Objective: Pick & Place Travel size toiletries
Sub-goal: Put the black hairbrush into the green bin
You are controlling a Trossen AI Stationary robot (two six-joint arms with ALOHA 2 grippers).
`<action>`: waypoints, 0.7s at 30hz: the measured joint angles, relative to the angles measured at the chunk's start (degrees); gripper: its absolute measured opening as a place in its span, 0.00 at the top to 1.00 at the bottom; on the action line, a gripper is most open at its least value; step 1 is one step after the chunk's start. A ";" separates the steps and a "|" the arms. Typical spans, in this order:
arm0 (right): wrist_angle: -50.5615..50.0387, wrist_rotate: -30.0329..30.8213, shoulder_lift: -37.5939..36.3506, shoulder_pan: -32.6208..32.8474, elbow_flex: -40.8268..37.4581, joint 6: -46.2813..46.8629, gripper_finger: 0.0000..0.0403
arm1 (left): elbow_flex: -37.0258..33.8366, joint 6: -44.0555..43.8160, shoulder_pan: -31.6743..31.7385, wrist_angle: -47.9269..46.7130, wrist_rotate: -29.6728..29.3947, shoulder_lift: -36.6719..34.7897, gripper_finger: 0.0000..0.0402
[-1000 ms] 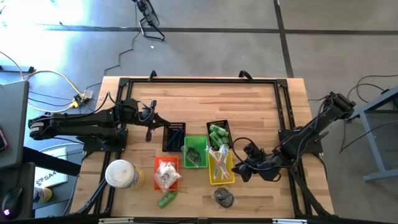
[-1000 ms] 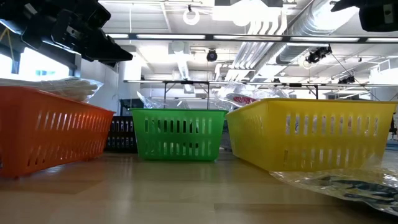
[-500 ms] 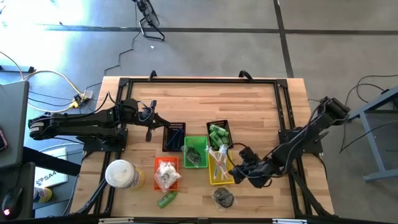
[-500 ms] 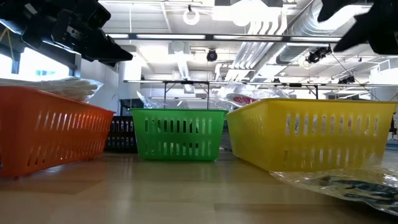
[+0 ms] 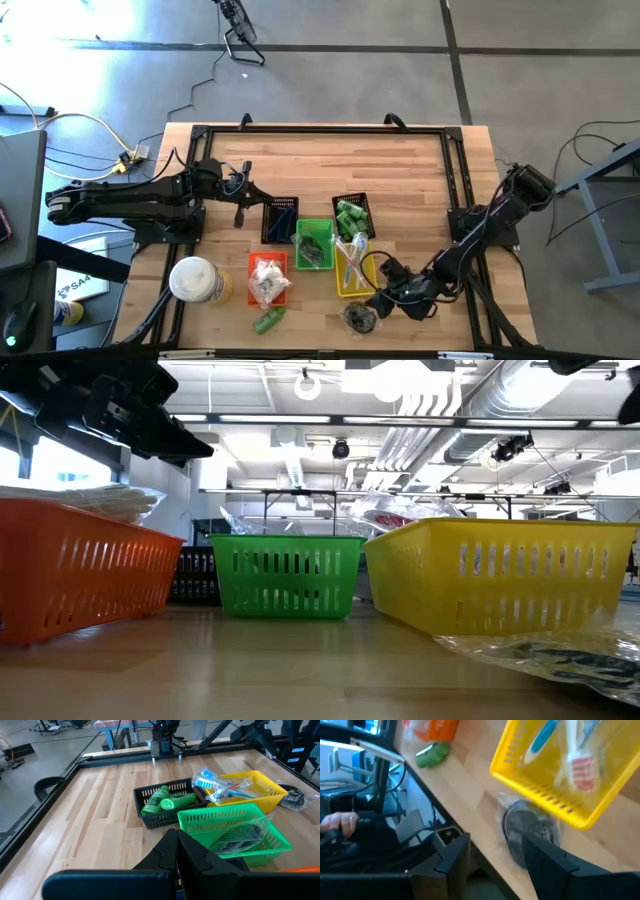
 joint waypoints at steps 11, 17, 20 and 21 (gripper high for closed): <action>-0.50 6.27 -0.02 4.10 0.00 8.40 0.58 | 0.00 -0.02 0.00 -0.03 0.00 0.00 1.00; -0.48 7.78 -0.02 6.89 0.00 13.22 0.58 | 0.00 0.92 0.01 -0.02 0.00 0.00 1.00; -0.48 7.77 -0.02 8.37 0.00 14.86 0.58 | 0.00 1.09 0.01 -0.02 0.00 0.00 1.00; -0.48 7.76 -0.02 8.75 0.00 14.97 0.58 | 0.00 1.09 0.02 -0.01 0.00 0.00 1.00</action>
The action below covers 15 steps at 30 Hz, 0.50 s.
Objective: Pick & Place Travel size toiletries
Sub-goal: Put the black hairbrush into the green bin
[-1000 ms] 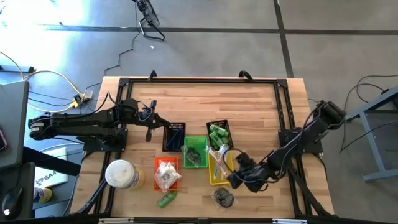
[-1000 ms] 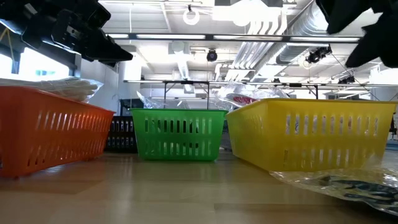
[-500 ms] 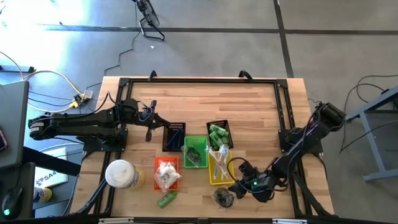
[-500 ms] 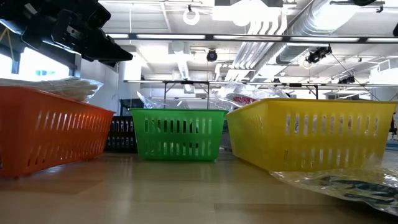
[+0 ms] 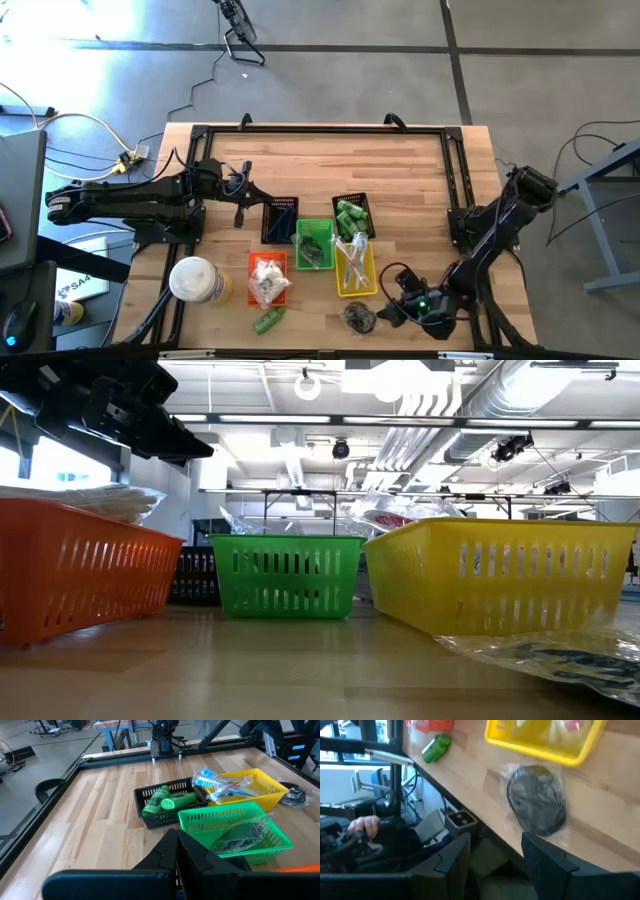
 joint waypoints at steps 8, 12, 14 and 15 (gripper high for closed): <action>-2.40 -0.58 0.00 1.79 0.00 0.05 0.58 | 0.00 0.04 0.00 0.01 0.00 0.00 1.00; -4.17 -0.81 -0.02 2.53 0.00 0.02 0.58 | 0.00 0.09 -0.01 0.03 0.00 0.00 1.00; -5.79 -1.11 -0.02 2.61 0.00 0.01 0.58 | 0.00 0.09 -0.02 0.14 0.00 0.00 1.00; -6.65 -1.42 -0.02 2.60 0.00 -0.02 0.58 | 0.00 0.11 -0.02 0.19 0.00 0.02 1.00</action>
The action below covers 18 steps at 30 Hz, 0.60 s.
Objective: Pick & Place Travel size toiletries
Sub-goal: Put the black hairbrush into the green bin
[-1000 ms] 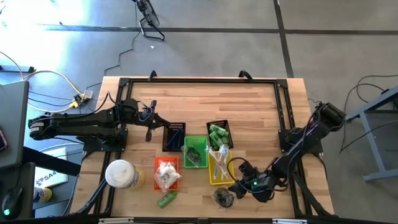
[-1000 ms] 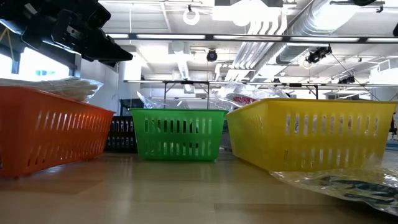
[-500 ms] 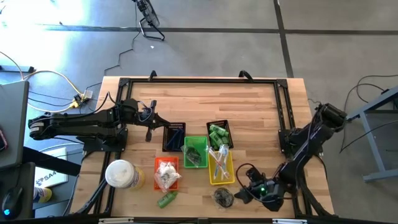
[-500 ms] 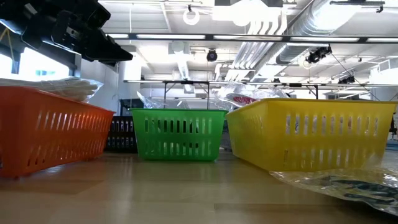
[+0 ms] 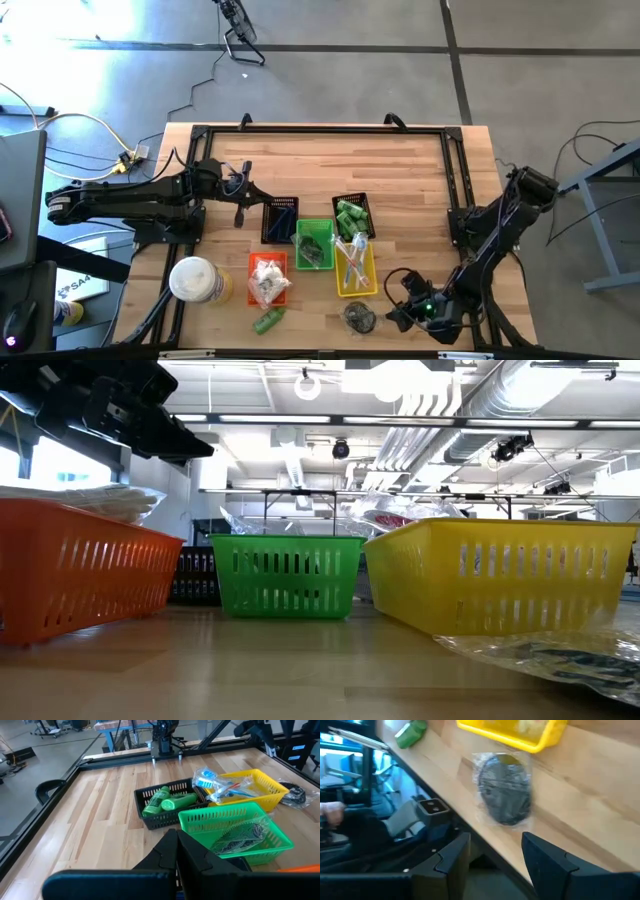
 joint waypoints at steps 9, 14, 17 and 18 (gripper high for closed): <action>-0.29 -6.93 3.61 -0.12 0.00 -0.11 0.58 | 0.00 0.05 0.02 0.20 -0.02 0.00 1.00; -1.17 -6.79 3.67 0.00 0.00 -0.55 0.58 | 0.00 -0.10 0.02 0.18 -0.02 -0.02 1.00; -1.90 -6.61 3.67 -0.13 0.00 -0.64 0.58 | 0.00 -0.48 0.01 0.13 -0.02 -0.01 1.00; -2.14 -6.55 3.67 -0.15 0.01 -0.83 0.58 | 0.00 -0.57 0.00 0.08 0.00 -0.02 1.00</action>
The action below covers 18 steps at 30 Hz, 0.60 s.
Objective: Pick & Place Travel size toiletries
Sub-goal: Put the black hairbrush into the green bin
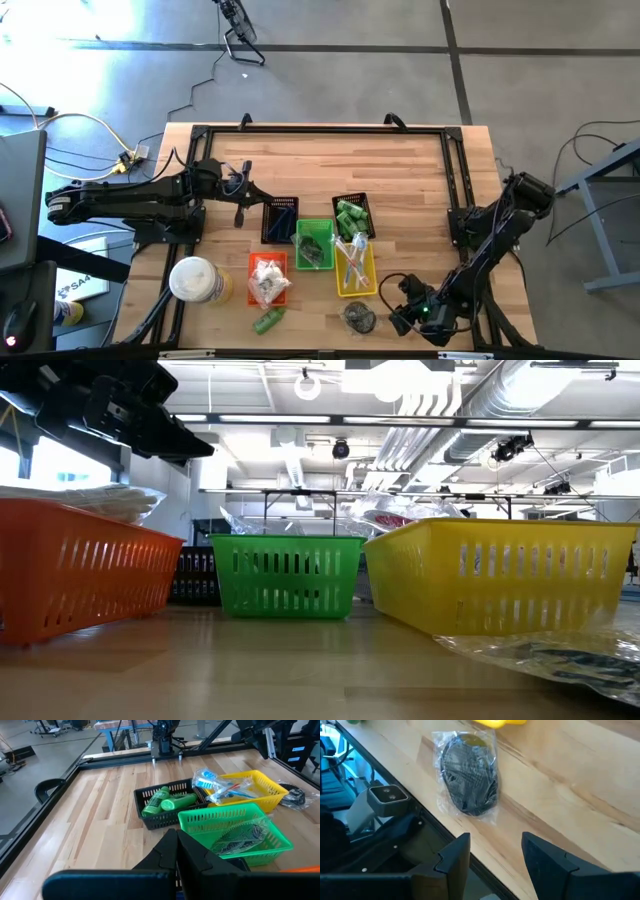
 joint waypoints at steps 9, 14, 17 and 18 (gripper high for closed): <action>0.20 0.43 0.00 0.00 -0.01 1.67 0.58 | 0.00 0.73 0.02 0.26 -0.02 0.00 1.00; 0.39 1.57 0.00 -0.02 -0.01 5.27 0.58 | 0.00 0.84 0.02 -0.47 -0.02 0.00 1.00; 0.79 1.99 0.00 -0.07 0.01 5.25 0.58 | 0.00 0.83 0.01 -0.51 -0.02 0.01 1.00; 0.69 2.37 0.00 -0.07 -0.01 5.21 0.58 | 0.00 0.75 0.02 -0.52 -0.02 0.00 1.00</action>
